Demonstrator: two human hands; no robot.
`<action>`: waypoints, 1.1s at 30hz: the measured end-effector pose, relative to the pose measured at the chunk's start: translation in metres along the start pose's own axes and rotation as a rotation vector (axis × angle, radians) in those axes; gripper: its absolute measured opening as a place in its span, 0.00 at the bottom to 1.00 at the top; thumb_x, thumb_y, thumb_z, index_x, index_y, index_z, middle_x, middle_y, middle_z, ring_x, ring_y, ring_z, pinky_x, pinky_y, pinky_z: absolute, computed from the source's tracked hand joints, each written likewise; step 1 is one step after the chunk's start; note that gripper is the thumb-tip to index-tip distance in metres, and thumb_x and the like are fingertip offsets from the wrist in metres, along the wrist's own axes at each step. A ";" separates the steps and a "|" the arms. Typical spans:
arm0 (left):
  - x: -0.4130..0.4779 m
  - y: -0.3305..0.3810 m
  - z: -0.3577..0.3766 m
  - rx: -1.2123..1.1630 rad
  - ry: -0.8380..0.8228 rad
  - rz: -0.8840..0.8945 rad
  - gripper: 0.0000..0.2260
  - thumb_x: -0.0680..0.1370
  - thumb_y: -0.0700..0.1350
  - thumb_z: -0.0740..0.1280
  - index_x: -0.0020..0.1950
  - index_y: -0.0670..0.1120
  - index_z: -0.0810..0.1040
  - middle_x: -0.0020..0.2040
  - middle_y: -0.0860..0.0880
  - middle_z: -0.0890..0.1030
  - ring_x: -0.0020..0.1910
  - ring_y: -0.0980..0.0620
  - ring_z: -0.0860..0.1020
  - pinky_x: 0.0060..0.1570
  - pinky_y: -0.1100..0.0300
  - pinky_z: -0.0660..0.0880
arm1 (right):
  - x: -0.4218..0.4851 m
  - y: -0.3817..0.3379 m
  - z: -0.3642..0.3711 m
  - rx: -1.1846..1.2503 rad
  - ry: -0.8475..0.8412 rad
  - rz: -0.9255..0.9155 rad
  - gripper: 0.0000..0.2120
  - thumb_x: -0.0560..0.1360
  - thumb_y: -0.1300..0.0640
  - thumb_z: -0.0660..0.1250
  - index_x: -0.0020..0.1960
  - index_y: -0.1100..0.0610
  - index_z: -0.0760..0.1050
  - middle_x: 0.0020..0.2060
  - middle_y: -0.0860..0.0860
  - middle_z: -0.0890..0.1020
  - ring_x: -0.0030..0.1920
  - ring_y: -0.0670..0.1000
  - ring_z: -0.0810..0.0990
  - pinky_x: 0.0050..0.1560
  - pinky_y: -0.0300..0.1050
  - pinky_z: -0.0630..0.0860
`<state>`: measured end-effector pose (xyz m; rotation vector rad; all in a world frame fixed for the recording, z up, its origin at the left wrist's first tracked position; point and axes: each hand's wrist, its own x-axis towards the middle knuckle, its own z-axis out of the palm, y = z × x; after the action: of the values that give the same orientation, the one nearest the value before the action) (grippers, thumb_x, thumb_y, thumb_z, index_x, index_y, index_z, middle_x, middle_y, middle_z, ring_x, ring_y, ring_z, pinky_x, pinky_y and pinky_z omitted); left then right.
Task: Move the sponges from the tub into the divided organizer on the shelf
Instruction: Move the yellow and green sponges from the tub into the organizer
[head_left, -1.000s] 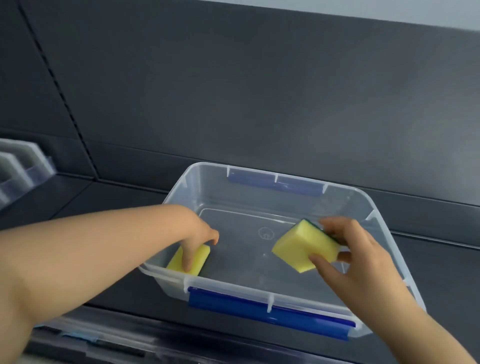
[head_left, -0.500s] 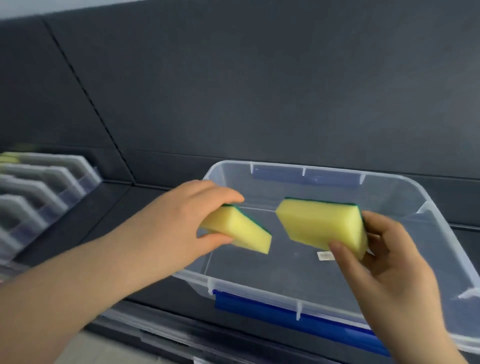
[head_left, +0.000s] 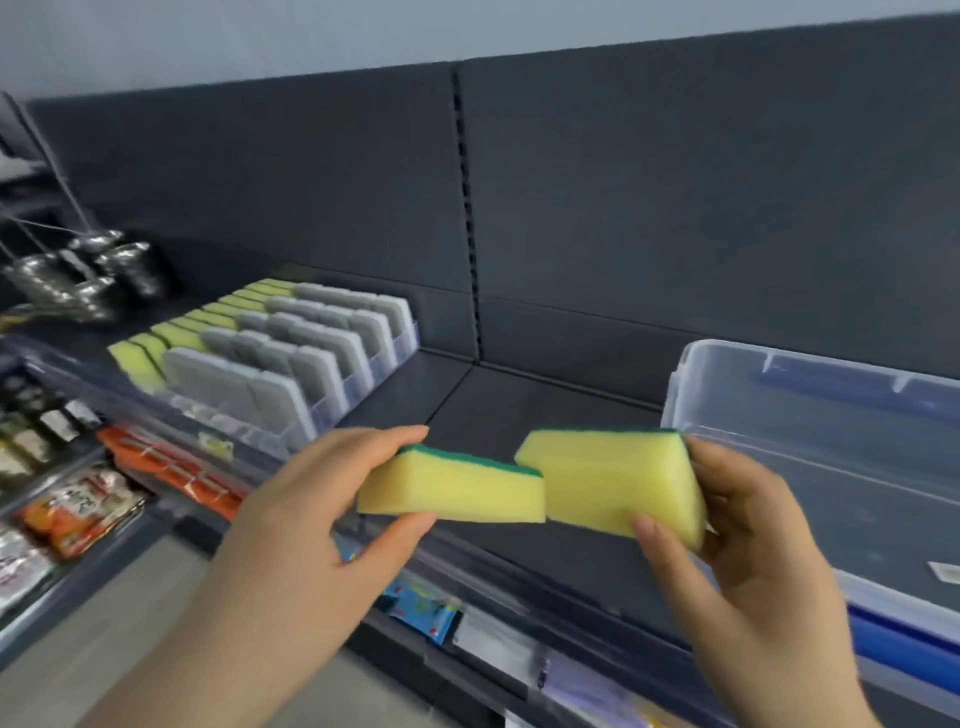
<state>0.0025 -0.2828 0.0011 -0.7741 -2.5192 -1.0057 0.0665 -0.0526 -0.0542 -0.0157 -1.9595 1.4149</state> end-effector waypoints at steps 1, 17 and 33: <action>-0.011 -0.021 -0.018 -0.003 0.003 -0.026 0.21 0.68 0.60 0.70 0.59 0.70 0.69 0.58 0.70 0.71 0.52 0.69 0.75 0.47 0.69 0.74 | -0.007 -0.006 0.025 0.015 -0.010 -0.010 0.24 0.65 0.50 0.70 0.58 0.36 0.71 0.54 0.39 0.78 0.51 0.41 0.79 0.48 0.32 0.76; -0.101 -0.262 -0.177 -0.217 0.324 -0.409 0.25 0.60 0.59 0.71 0.56 0.68 0.73 0.52 0.65 0.79 0.49 0.65 0.79 0.45 0.59 0.79 | -0.034 -0.068 0.299 0.092 -0.237 0.003 0.20 0.65 0.46 0.67 0.56 0.35 0.71 0.53 0.38 0.78 0.49 0.42 0.80 0.44 0.31 0.75; 0.084 -0.419 -0.228 0.211 0.307 -0.229 0.24 0.67 0.52 0.68 0.60 0.70 0.69 0.56 0.68 0.70 0.55 0.72 0.67 0.52 0.83 0.59 | 0.154 -0.016 0.461 -0.011 -0.372 -0.002 0.18 0.66 0.48 0.69 0.52 0.31 0.69 0.50 0.34 0.77 0.49 0.39 0.78 0.43 0.28 0.74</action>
<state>-0.2907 -0.6672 -0.0228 -0.2524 -2.4253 -0.8338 -0.2935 -0.3783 -0.0283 0.2616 -2.2634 1.4878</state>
